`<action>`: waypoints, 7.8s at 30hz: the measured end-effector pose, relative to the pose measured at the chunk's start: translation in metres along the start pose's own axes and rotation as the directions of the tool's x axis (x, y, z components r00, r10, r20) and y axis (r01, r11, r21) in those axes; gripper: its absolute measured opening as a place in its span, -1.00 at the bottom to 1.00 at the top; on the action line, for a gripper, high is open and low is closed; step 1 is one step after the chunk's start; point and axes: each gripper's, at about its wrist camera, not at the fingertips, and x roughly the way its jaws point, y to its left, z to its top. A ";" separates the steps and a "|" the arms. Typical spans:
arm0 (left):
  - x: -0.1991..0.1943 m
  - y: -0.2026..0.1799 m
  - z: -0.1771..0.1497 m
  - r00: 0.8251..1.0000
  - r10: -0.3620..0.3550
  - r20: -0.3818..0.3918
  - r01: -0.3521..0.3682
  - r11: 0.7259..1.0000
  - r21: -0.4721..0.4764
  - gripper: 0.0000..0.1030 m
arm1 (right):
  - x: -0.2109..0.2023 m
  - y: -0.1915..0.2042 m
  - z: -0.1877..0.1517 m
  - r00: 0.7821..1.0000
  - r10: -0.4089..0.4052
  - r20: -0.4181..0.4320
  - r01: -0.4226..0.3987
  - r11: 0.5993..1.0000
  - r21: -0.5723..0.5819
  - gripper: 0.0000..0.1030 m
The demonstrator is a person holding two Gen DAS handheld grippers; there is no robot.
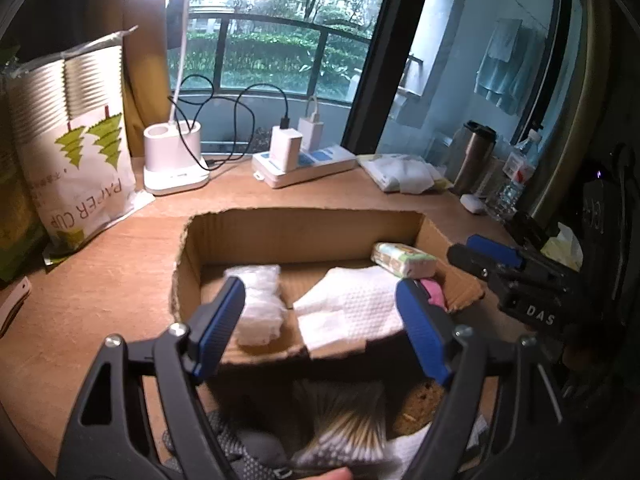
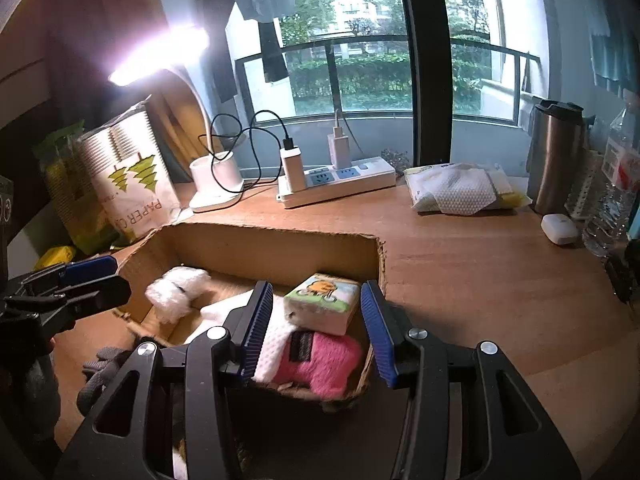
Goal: Organize soft objects
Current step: 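Move both tools back to the pile beside the box, then grasp the grey dotted glove with the left tool while the right tool grasps a white towel, then place the grey glove and white towel into the box and open both tools, then withdraw both tools from the box toward the swab bag and sponge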
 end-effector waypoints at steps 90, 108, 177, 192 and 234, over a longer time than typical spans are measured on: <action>-0.041 0.041 -0.122 0.978 0.149 -0.144 -0.154 0.988 -0.027 -0.47 | -0.052 0.052 -0.117 0.982 0.002 -0.191 -0.021 0.995 -0.093 -0.69; -0.082 0.033 -0.087 0.993 0.120 -0.008 -0.120 0.992 -0.046 -0.49 | -0.090 0.048 -0.080 0.998 0.024 -0.065 -0.031 0.994 -0.103 -0.69; 0.044 0.005 -0.001 0.994 0.066 -0.088 -0.069 0.997 -0.034 -0.48 | -0.020 0.008 -0.004 0.994 0.113 -0.002 -0.113 0.989 -0.095 -0.69; 0.060 0.013 -0.013 0.967 0.207 -0.149 -0.204 0.978 0.038 -0.46 | 0.017 0.015 -0.021 0.992 0.079 -0.096 -0.089 0.990 -0.111 -0.69; -0.010 0.026 -0.018 0.995 0.093 -0.044 -0.095 0.994 -0.051 0.24 | 0.002 0.034 -0.014 0.995 -0.030 -0.094 0.016 0.989 -0.148 0.04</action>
